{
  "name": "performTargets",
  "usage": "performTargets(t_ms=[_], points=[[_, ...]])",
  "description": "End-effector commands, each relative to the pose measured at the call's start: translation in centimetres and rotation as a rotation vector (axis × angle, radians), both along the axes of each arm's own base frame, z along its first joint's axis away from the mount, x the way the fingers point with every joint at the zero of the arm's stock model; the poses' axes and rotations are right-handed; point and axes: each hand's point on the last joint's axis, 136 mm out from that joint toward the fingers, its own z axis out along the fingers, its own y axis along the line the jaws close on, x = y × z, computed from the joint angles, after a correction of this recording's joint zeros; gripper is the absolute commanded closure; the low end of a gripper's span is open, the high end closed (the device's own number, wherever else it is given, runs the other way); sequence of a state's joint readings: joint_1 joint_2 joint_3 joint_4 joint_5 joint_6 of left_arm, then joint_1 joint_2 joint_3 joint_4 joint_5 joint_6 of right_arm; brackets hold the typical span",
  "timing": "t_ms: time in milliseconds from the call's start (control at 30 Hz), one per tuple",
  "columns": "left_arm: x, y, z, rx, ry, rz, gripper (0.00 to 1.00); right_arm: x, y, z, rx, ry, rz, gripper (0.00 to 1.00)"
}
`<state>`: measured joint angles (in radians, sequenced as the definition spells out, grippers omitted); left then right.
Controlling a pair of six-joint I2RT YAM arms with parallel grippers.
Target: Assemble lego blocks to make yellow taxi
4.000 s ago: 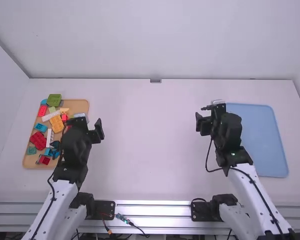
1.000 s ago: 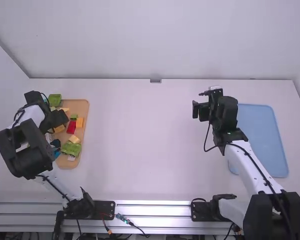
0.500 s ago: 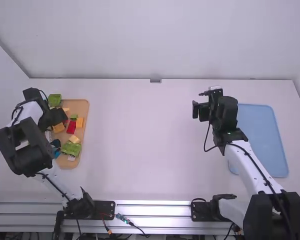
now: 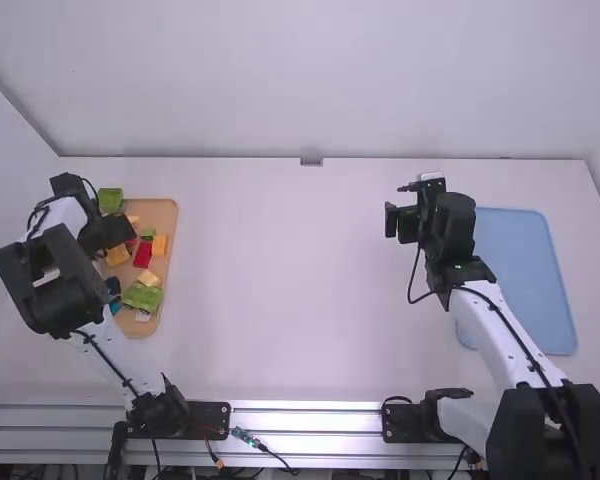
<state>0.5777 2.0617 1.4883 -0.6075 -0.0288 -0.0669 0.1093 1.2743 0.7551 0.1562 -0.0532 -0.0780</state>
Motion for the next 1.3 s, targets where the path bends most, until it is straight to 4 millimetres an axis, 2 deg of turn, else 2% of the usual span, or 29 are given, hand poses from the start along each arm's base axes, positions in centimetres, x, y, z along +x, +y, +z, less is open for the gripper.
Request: performTargets(t_ms=[0, 333, 467, 633, 767, 800, 967, 1133, 1200, 1267], points=[[-0.4, -1.5, -2.1, -0.077, 0.011, -0.054, 0.03, 0.7, 0.1, 1.6, 0.002, -0.033, 0.000, 0.01], [-1.4, -1.3, -3.4, -0.055, 0.034, -0.032, 0.02, 0.7, 0.1, 1.5, 0.001, -0.029, 0.000, 0.01], [-1.5, -1.4, -4.3, -0.044, 0.021, -0.034, 0.09, 0.7, 0.1, 1.5, 0.001, -0.028, 0.000, 0.01], [-1.7, -0.6, -4.4, -0.006, 0.028, 0.024, 0.11, 0.7, 0.1, 1.4, -0.022, -0.032, 0.011, 0.01], [-1.5, -0.5, -4.3, 0.000, 0.020, 0.018, 0.22, 0.6, 0.1, 1.4, -0.022, -0.031, 0.012, 0.01], [-1.4, -0.3, -4.3, 0.003, 0.015, 0.019, 0.30, 0.6, 0.1, 1.4, -0.022, -0.030, 0.011, 0.01], [-1.1, -0.2, -4.2, 0.017, 0.007, -0.007, 0.34, 0.6, 0.1, 1.4, -0.022, -0.029, 0.012, 0.01], [-1.0, -0.1, -4.2, 0.019, 0.000, -0.001, 0.43, 0.6, 0.1, 1.4, -0.022, -0.030, 0.012, 0.01], [-0.9, 0.0, -4.1, 0.020, -0.004, 0.005, 0.48, 0.6, 0.1, 1.4, -0.022, -0.030, 0.012, 0.01], [-0.8, 0.0, -4.0, 0.019, -0.003, 0.005, 0.58, 0.6, 0.1, 1.4, -0.022, -0.029, 0.012, 0.01]])
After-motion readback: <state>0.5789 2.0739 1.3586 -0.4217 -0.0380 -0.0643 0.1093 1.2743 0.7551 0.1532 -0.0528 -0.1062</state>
